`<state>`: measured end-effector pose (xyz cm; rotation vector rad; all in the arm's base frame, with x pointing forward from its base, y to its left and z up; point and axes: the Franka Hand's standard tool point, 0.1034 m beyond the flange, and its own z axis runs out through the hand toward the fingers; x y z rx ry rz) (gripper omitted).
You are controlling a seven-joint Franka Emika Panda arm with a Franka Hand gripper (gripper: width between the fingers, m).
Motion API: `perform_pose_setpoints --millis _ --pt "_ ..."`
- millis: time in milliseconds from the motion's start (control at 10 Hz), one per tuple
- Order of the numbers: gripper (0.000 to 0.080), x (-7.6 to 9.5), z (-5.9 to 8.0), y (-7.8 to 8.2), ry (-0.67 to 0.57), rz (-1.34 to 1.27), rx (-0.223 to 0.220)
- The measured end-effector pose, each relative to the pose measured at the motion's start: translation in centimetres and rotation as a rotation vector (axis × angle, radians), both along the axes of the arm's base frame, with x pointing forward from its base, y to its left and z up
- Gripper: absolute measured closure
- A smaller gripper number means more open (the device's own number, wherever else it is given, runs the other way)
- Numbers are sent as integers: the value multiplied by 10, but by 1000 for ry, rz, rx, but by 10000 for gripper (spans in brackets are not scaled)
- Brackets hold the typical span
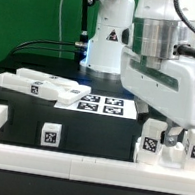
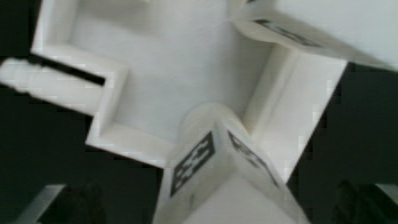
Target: Assemble chair
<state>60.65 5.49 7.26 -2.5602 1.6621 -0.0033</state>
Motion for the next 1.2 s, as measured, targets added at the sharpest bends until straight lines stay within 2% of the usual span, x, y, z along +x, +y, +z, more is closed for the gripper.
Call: perform_pose_setpoints --millis 100,300,400,500,700,800,900,1100,1200 --pt "151 0 0 0 -3 40 -2" --pt "151 5 0 4 -54 385 -74" --pt "151 5 -1 6 -74 454 -84" --pt "151 5 -1 5 -70 415 -81" --pt "416 5 -2 5 -69 397 -80" --pt "511 2 -4 3 -56 280 -71" --pt "511 2 -4 3 -53 225 -67" --pt "511 3 -3 3 -19 -89 -43" --pt "511 4 -3 2 -12 -275 -5"
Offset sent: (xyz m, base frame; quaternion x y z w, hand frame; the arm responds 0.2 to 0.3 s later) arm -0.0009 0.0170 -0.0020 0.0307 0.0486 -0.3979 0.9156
